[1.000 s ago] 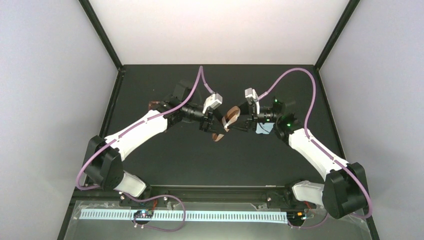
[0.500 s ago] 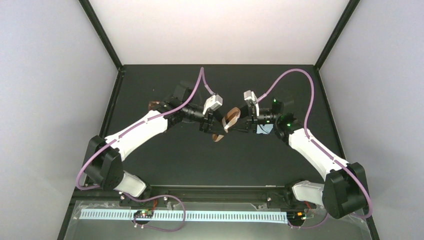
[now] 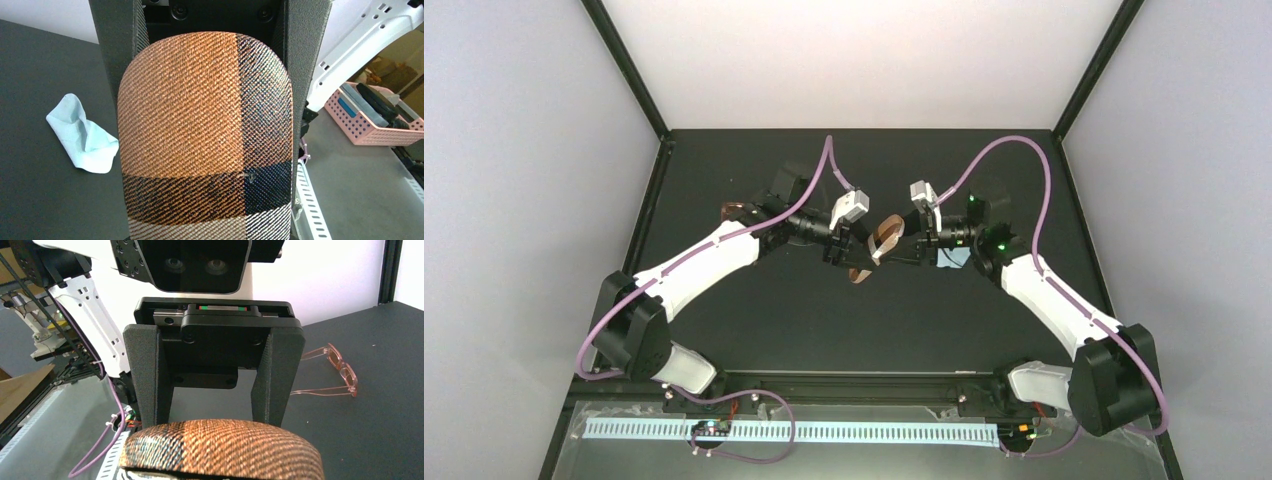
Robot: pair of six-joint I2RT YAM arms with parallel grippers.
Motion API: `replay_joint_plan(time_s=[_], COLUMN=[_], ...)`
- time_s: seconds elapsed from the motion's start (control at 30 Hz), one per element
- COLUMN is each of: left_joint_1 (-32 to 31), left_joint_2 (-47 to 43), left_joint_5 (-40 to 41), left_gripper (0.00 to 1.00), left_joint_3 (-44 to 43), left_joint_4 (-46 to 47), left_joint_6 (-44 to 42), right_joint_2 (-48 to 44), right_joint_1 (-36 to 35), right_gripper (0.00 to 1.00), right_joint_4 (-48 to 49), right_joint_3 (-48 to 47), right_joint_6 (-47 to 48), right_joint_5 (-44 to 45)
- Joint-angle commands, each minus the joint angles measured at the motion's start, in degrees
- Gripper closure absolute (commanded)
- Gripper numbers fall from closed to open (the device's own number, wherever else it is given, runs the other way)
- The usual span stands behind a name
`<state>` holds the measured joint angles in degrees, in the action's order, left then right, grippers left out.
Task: Organize the sunglasses
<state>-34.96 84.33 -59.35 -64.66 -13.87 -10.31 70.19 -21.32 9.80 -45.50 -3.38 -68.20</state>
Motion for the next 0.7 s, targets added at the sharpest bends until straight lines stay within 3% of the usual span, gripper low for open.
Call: replay_joint_plan(time_s=[0.0, 0.13, 0.33, 0.5, 0.67], left_joint_1=[-0.3, -0.3, -0.3, -0.2, -0.1], left_joint_2=[-1.7, -1.8, -2.1, -2.6, -2.6], left_joint_5=[-0.7, -0.4, -0.4, 0.8, 3.2], left_gripper=[0.38, 0.22, 0.11, 0.16, 0.31], left_joint_3=[-0.2, -0.3, -0.3, -0.5, -0.6], left_joint_4=[-0.7, -1.5, -2.8, -3.8, -3.8], left_joint_6=[-2.0, -3.0, -4.8, -6.2, -6.5], right_joint_2=[0.2, 0.3, 0.5, 0.5, 0.8], right_joint_1=[-0.3, -0.3, -0.3, -0.3, -0.3], right_gripper=[0.8, 0.84, 0.86, 0.88, 0.89], right_joint_4=[-2.2, -2.9, -4.6, -7.2, -8.2], right_joint_3=[-2.0, -2.1, -2.3, -2.8, -3.2], right_joint_6=[4.5, 5.4, 7.2, 9.5, 10.1], right_joint_5=[-1.0, -1.4, -1.8, -1.6, -1.0])
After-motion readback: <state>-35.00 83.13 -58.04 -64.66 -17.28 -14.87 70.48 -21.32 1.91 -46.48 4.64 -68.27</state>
